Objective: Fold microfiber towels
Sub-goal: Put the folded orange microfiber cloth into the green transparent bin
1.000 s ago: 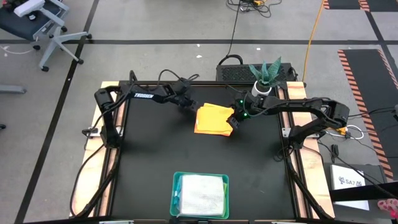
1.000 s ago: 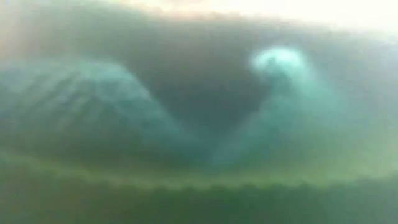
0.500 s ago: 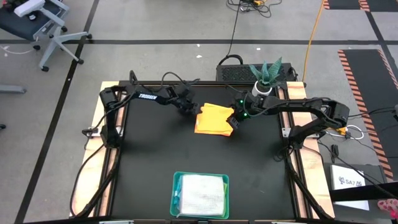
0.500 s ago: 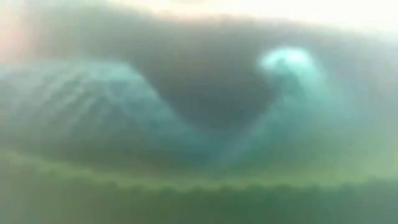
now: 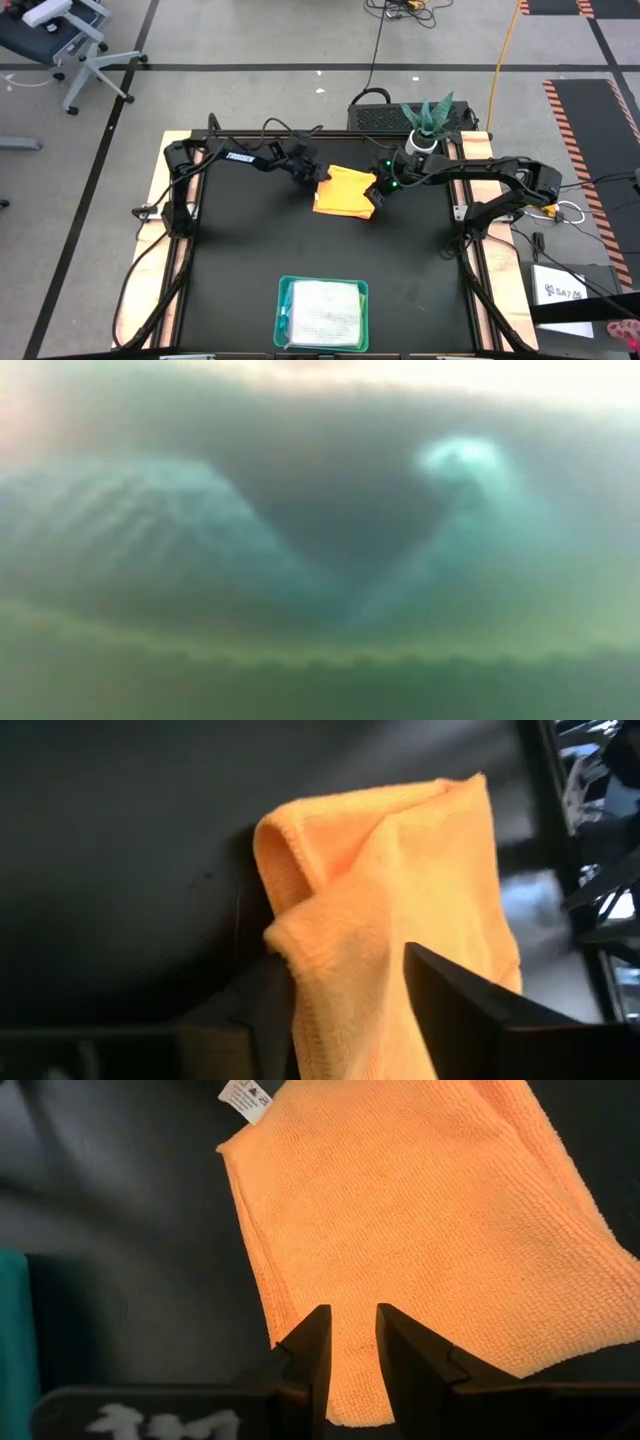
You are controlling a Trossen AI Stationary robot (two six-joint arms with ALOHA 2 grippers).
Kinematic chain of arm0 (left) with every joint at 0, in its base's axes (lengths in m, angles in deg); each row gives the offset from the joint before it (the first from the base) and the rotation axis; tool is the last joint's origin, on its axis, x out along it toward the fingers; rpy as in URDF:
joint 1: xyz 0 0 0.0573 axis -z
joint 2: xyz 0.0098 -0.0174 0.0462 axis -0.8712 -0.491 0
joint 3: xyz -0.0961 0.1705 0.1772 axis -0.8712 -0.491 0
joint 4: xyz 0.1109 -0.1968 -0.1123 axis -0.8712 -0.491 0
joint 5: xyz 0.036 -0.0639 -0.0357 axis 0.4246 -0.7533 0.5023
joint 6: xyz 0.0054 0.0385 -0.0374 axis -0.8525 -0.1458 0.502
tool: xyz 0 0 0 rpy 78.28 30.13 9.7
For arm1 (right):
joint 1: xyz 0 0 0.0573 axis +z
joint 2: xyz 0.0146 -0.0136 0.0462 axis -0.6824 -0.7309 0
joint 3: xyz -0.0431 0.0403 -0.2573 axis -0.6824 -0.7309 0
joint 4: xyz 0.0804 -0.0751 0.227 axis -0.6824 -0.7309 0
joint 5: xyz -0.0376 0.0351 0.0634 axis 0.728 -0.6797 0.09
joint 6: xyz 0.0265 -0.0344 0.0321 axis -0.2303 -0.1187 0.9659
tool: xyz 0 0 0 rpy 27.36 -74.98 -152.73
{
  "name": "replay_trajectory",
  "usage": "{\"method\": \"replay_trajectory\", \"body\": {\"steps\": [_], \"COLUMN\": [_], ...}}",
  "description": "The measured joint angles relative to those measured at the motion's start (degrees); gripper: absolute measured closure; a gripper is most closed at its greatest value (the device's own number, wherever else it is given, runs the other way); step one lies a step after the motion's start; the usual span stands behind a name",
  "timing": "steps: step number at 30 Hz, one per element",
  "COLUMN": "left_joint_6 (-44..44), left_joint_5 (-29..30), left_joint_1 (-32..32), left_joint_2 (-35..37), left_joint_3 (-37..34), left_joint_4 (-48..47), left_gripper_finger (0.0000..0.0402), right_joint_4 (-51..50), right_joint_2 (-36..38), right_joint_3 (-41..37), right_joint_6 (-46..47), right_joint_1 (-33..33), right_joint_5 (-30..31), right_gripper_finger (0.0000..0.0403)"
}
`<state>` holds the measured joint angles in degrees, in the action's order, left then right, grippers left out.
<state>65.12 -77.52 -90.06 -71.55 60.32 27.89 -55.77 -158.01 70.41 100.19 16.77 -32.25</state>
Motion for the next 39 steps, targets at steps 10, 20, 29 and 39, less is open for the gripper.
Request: {"method": "replay_trajectory", "body": {"steps": [10, 20, 29, 39], "left_joint_6": [1.91, -0.50, -1.44, -1.45], "left_joint_5": [0.30, 5.89, 6.74, 5.47], "left_joint_1": [-2.02, -1.60, -1.60, -0.52], "left_joint_2": [0.95, 0.88, 0.88, 0.88], "left_joint_3": [0.00, 0.11, 0.13, 0.13], "left_joint_4": [4.31, 4.49, 5.34, 5.47], "left_gripper_finger": [0.0331, 0.0391, 0.0396, 0.0366], "right_joint_4": [-0.04, -0.09, -6.90, -10.32], "right_joint_2": [0.00, 0.00, 0.02, -0.01], "right_joint_3": [0.00, 0.00, 0.00, 0.00], "right_joint_6": [-0.32, -1.40, 0.05, 3.43], "right_joint_1": [0.00, 0.00, 0.00, -4.05], "right_joint_5": [-0.02, -0.02, 4.98, 9.35], "right_gripper_finger": [0.0330, 0.0330, 0.0330, 0.0279]}}
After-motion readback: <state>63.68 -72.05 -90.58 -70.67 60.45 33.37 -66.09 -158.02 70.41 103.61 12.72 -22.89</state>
